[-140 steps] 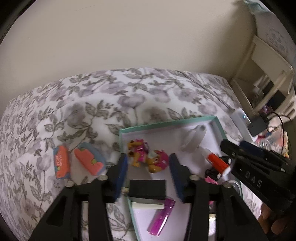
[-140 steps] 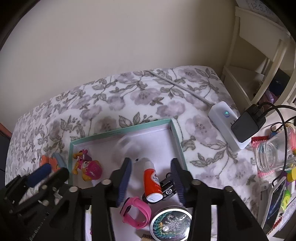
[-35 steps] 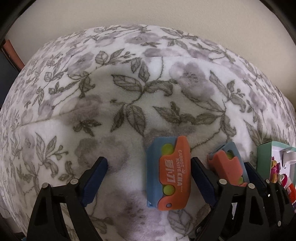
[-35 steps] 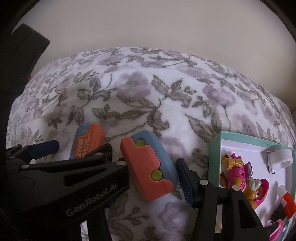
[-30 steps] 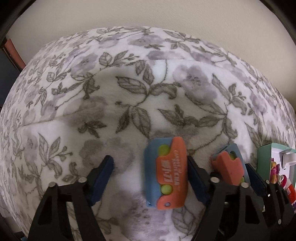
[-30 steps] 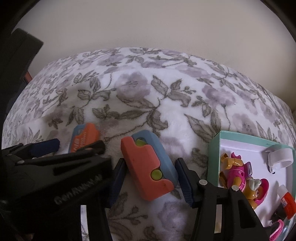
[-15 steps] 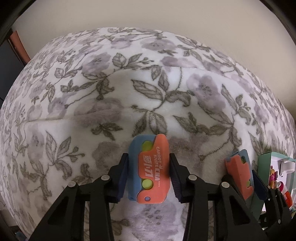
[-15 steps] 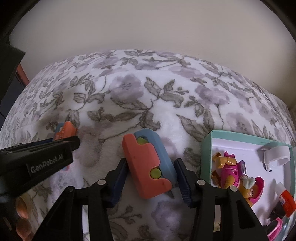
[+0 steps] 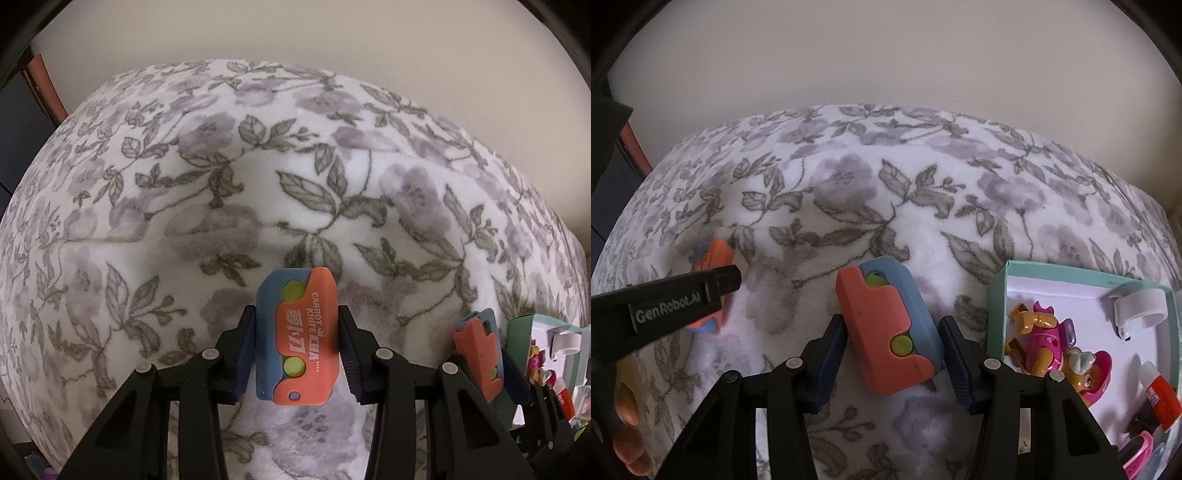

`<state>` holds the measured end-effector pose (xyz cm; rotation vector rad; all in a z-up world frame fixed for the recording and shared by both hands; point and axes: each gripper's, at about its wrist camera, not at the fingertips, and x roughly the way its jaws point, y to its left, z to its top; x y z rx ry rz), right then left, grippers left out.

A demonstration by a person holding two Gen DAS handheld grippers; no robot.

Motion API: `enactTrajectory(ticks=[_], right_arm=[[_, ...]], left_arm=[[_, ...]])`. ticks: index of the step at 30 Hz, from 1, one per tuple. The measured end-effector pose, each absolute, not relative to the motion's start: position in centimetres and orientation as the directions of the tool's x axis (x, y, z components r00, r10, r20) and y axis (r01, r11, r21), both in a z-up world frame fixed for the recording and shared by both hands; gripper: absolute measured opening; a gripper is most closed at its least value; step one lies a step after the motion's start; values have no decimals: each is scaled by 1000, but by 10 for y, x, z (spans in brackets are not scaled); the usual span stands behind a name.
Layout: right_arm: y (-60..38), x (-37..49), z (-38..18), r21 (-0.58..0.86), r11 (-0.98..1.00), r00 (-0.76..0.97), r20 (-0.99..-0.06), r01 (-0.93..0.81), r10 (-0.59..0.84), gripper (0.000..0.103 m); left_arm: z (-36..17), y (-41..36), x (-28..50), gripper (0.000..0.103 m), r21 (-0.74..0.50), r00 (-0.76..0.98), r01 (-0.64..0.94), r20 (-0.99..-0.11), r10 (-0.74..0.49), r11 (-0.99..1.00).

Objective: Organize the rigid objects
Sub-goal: 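Carry the orange toy with the left tool over the tray while the right tool carries the pink toy there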

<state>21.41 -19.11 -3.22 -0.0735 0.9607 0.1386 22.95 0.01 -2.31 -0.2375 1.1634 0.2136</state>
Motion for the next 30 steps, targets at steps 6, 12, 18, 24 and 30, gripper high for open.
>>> enactTrajectory(ticks=[6,12,18,24,30], right_arm=[[-191,209,-16,1,988,600,-794,-155,95,54],[-193,206,-2,4,988,627,-773,-154,101,54],[-195,198,5,-11,989,633,-770,-150,87,54],[-203,186,19,-11,991,637,-767,-130,75,54],[-222,165,39,7,995,638,-767,-99,69,54]], left_arm=[[1,1,230,44,-96,426,-292,-904,40,952],[17,-3,228,44,-107,459,-291,-888,40,951],[24,-7,227,44,-116,462,-283,-886,29,952],[40,-18,214,44,-119,472,-264,-882,21,957],[67,-34,196,44,-134,498,-234,-867,0,963]])
